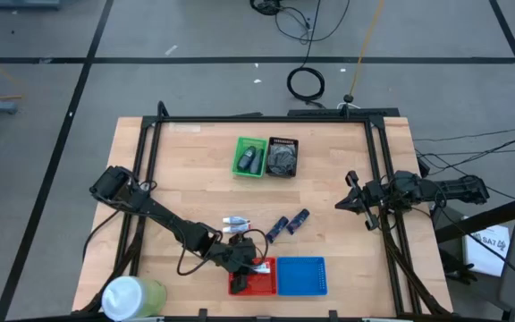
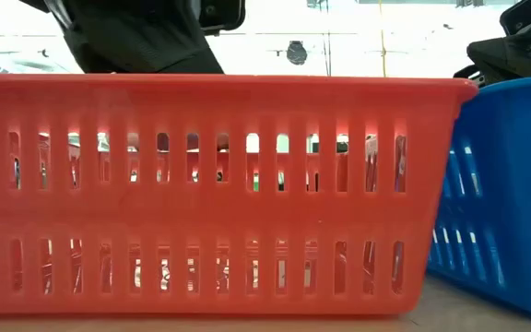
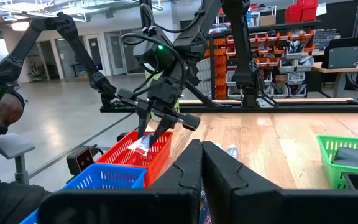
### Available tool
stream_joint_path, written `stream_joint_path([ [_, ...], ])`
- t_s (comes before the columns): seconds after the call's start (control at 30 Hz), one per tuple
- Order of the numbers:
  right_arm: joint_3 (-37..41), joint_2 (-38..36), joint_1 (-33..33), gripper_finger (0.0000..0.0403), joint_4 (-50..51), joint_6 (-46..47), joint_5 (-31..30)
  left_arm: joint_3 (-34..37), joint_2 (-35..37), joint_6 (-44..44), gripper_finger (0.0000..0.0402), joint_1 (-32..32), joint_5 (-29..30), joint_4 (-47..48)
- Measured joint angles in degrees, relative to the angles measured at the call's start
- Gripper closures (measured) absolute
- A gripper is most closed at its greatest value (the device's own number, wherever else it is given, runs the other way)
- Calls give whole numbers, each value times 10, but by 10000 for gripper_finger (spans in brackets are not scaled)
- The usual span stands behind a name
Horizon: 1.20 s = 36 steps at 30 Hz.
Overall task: Pick & Place Travel size toiletries
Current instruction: Put the top toothpaste into the red bin, then put the bottom toothpaste into the red bin
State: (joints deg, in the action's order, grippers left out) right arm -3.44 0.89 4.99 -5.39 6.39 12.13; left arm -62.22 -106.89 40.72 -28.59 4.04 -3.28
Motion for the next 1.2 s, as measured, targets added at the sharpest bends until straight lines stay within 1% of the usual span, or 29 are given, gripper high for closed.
stream_joint_path([
  [0.17, 0, 0, 0, 403, 0, 0, 0, 0, 0, 18, 243, 6, -8, 0],
  [0.3, 0, 0, 0, 403, 0, 0, 0, 0, 0, -2, 192, 5, -17, 0],
  [0.37, 0, 0, 0, 403, 0, 0, 0, 0, 0, -21, 176, 5, -27, 0],
  [0.43, 0, 0, 0, 403, 0, 0, 0, 0, 1, -32, 167, 5, -30, 1],
  [0.57, 0, 0, 0, 403, 0, 0, 0, 0, 3, -53, 170, 9, -39, 1],
  [0.7, 0, 0, 0, 403, 0, 0, 0, 0, 23, -58, 183, 24, -87, 8],
  [0.77, 0, 0, 0, 403, 0, 0, 0, 0, 42, -62, 190, 33, -105, 32],
  [0.83, 0, 0, 0, 403, 0, 0, 0, 0, 65, -82, 198, 41, -106, 64],
  [0.9, 0, 0, 0, 403, 0, 0, 0, 0, 90, -106, 207, 47, -89, 110],
  [1.03, 0, 0, 0, 403, 0, 0, 0, 0, 131, -137, 221, 56, -37, 203],
  [1.13, 0, 0, 0, 403, -1, 0, 0, 0, 144, -160, 229, 58, 5, 258],
  [1.2, 0, 0, 0, 403, 0, 0, 0, 0, 144, -182, 234, 59, 49, 280],
])
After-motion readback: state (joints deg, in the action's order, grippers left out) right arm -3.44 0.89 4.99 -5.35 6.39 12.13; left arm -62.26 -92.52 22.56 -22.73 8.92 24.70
